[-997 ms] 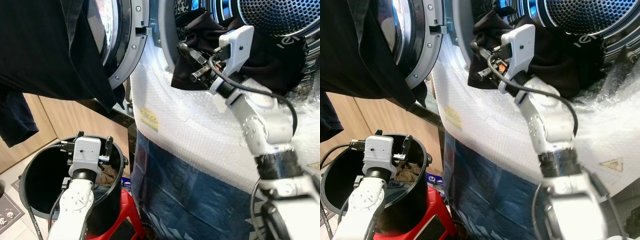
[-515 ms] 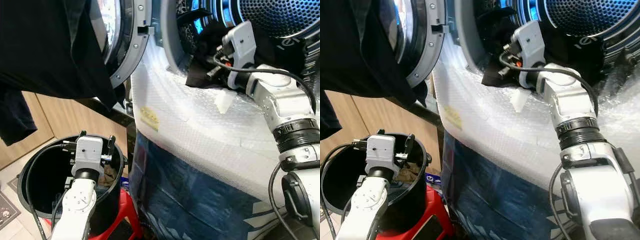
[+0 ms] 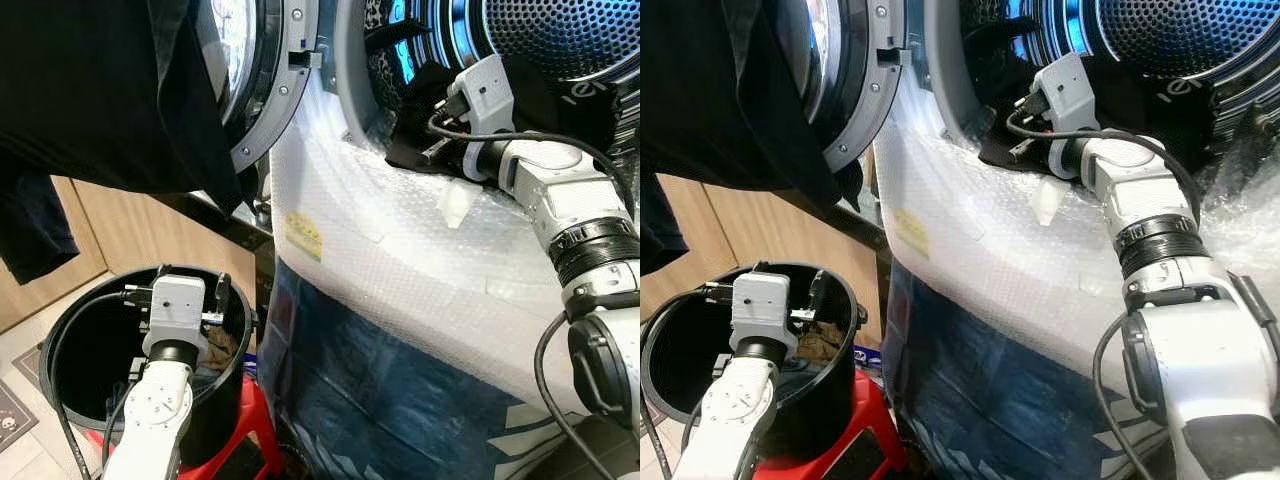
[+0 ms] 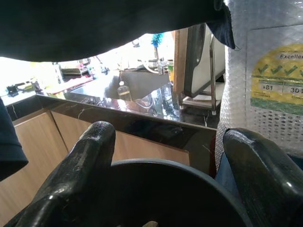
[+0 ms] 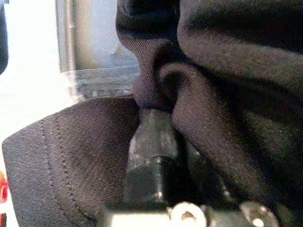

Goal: Clothes washing

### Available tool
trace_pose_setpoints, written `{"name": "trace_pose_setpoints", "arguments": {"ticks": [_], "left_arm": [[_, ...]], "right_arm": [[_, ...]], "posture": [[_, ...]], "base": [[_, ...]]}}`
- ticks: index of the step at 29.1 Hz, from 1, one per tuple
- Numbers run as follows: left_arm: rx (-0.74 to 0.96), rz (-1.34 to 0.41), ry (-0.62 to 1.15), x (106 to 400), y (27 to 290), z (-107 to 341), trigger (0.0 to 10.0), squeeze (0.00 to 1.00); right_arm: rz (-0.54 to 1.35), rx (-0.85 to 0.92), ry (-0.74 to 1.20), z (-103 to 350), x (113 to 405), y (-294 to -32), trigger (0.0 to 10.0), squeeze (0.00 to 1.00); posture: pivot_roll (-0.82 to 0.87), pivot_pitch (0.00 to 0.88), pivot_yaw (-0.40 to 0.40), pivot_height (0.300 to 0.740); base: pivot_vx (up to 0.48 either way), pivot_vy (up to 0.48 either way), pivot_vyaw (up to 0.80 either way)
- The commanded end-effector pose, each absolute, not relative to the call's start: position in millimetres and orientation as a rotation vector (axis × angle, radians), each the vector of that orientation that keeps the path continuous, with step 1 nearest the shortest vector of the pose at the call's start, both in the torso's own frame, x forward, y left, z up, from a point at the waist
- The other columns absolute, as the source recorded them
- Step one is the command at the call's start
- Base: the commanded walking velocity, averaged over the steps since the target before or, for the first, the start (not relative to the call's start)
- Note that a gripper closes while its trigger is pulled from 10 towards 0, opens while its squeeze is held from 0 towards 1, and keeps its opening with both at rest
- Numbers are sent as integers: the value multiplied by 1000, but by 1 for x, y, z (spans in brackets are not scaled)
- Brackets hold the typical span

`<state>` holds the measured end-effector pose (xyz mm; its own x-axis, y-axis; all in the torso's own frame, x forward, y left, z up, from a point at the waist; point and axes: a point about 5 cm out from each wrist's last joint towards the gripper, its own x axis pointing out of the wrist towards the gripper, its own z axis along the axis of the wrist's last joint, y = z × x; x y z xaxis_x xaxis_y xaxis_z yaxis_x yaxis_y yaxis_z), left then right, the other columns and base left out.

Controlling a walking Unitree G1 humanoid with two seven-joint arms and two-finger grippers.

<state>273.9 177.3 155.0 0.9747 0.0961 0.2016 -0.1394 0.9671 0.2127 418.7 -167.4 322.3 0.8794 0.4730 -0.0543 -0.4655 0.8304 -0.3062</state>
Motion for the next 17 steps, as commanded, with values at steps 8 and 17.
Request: {"name": "trace_pose_setpoints", "arguments": {"ticks": [8, 17], "left_arm": [[223, 113, -199, 272, 173, 156, 10000, 0], [221, 112, -195, 269, 172, 155, 10000, 0]], "right_arm": [[223, -215, 26, 320, 420, -210, 0, 0], [19, -201, 23, 323, 418, -235, 0, 0]], "posture": [[281, 0, -110, 740], [284, 0, -112, 740]], "base": [[0, 0, 0], [0, 0, 0]]}}
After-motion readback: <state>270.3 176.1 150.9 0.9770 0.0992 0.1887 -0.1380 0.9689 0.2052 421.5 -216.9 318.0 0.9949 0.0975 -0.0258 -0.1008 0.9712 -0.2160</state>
